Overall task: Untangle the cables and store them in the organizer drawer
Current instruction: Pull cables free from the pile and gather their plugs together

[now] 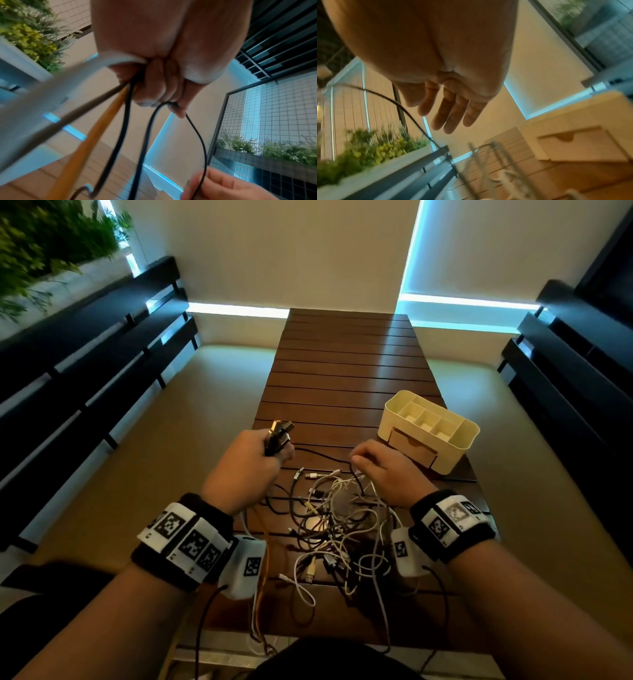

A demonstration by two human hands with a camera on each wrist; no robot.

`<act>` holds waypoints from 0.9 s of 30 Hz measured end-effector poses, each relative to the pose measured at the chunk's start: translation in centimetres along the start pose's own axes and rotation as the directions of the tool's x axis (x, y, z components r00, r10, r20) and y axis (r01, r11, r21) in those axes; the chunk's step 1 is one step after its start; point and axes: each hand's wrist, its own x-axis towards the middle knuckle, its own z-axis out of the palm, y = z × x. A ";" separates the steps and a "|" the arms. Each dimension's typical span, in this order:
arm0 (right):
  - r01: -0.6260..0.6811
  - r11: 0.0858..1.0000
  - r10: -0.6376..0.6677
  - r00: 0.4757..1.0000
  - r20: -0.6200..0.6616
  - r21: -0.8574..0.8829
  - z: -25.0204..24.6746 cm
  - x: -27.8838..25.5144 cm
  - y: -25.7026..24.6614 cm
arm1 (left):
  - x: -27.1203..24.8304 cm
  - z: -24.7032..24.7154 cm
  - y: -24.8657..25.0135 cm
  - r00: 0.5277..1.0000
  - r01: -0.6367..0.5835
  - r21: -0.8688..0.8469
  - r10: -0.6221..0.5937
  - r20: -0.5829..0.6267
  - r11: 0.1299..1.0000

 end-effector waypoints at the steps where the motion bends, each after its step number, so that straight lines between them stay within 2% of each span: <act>1: -0.003 0.997 0.002 1.000 0.015 0.078 0.3 -0.1 -0.5 | -0.1 0.2 -0.1 1.000 -0.004 -0.023 0.004 -0.008 1.000; 6: -0.035 0.930 0.007 0.997 0.078 0.366 1.3 -0.7 -0.9 | 0.3 0.1 -1.2 0.990 -0.032 -0.208 0.003 -0.141 0.978; 9: -0.076 0.917 0.023 0.990 0.139 0.391 1.8 -1.1 -0.4 | 0.4 -0.1 -1.9 0.987 -0.003 -0.314 -0.047 -0.151 0.949; 11: -0.089 0.941 0.048 0.990 0.130 0.326 1.8 -1.1 -0.3 | 0.2 0.0 -2.0 0.995 0.047 -0.214 -0.064 -0.075 0.976; 13: -0.061 0.975 0.049 0.997 0.060 0.213 1.2 -0.9 -0.4 | 0.4 0.0 -2.1 0.988 0.102 0.075 -0.110 0.107 0.992; 15: -0.002 0.994 -0.003 0.999 0.040 0.107 0.4 -0.7 -0.8 | 0.4 0.3 -2.1 0.960 0.079 0.354 -0.167 0.226 0.932; 16: 0.032 0.998 -0.035 0.997 0.061 0.063 0.2 -0.6 -1.2 | 0.4 0.5 -1.9 0.956 0.062 0.393 -0.168 0.240 0.918; 19: 0.131 0.991 -0.128 0.983 0.130 -0.017 0.5 -0.2 -2.7 | 0.2 1.5 -0.4 0.964 -0.010 0.319 -0.076 0.257 0.948; 22: 0.202 0.979 -0.201 0.973 0.112 0.003 1.1 0.0 -3.6 | 0.3 2.8 0.6 0.949 -0.091 0.237 0.012 0.315 0.967; 27: 0.163 0.985 -0.165 0.985 0.050 0.052 0.8 -0.4 -3.0 | 0.7 3.0 0.0 0.955 -0.093 0.191 0.033 0.295 0.977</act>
